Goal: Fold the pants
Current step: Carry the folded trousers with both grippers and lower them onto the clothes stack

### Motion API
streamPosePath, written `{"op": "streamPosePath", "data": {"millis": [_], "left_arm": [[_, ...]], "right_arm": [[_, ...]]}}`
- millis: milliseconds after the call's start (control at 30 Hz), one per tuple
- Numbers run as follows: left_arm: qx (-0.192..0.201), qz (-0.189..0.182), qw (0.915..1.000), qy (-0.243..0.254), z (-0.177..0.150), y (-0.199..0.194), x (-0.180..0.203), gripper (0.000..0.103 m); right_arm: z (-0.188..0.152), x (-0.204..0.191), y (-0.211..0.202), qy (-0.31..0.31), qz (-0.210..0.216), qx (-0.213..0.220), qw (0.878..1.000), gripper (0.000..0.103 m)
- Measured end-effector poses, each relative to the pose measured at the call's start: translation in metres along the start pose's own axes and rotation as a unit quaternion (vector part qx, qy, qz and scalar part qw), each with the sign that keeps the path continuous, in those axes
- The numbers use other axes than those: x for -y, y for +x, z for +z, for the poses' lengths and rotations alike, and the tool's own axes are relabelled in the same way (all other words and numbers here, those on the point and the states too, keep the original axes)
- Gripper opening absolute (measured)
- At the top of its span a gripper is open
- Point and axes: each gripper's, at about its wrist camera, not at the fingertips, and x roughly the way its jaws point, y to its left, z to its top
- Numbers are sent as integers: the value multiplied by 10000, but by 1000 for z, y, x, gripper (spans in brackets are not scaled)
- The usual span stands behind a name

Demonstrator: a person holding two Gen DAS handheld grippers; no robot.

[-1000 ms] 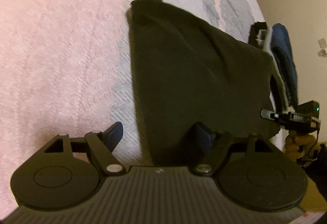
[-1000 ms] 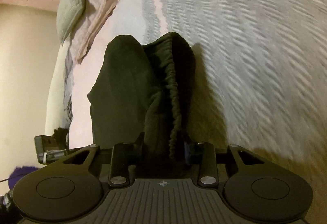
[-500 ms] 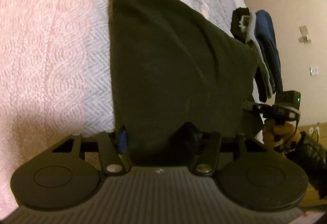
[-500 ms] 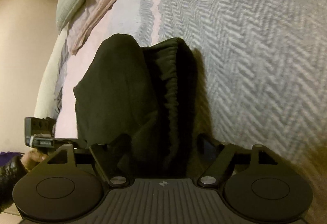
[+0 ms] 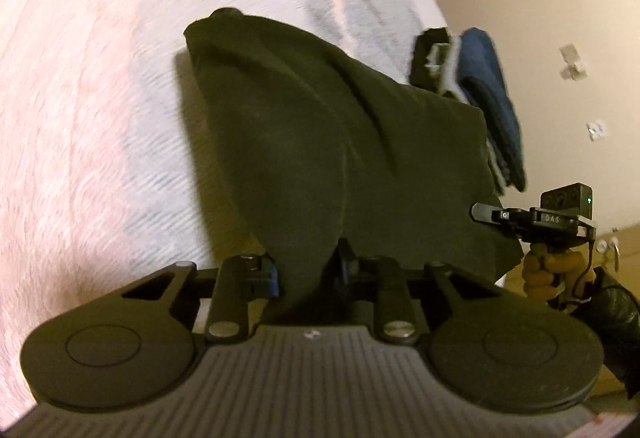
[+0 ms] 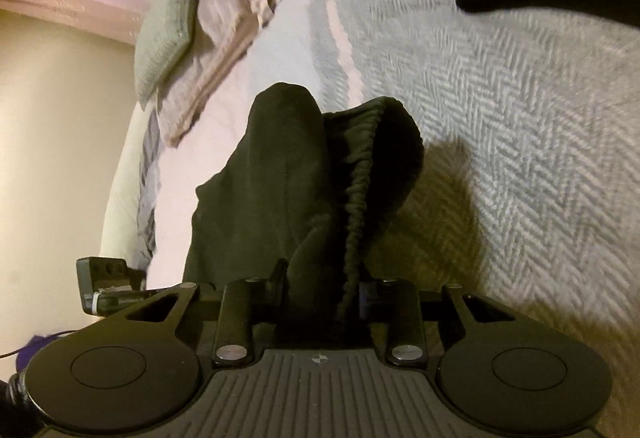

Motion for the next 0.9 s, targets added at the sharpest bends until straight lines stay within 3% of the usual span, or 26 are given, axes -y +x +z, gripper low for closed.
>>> {"op": "streamPosePath", "data": {"millis": [300, 500, 700, 900], "left_arm": [[-125, -325, 9956, 868, 58, -20, 76, 21], [-364, -517, 9835, 1695, 130, -4, 169, 21], [-605, -661, 9652, 2455, 212, 54, 284, 21], [-881, -677, 9509, 2890, 280, 144, 370, 21]], "right_arm": [[-2, -50, -84, 269, -240, 961, 9947, 28], [17, -61, -159, 601, -343, 1830, 9807, 28], [55, -31, -231, 937, -314, 2577, 9611, 28], [109, 30, -274, 1296, -359, 2943, 9462, 28]]}}
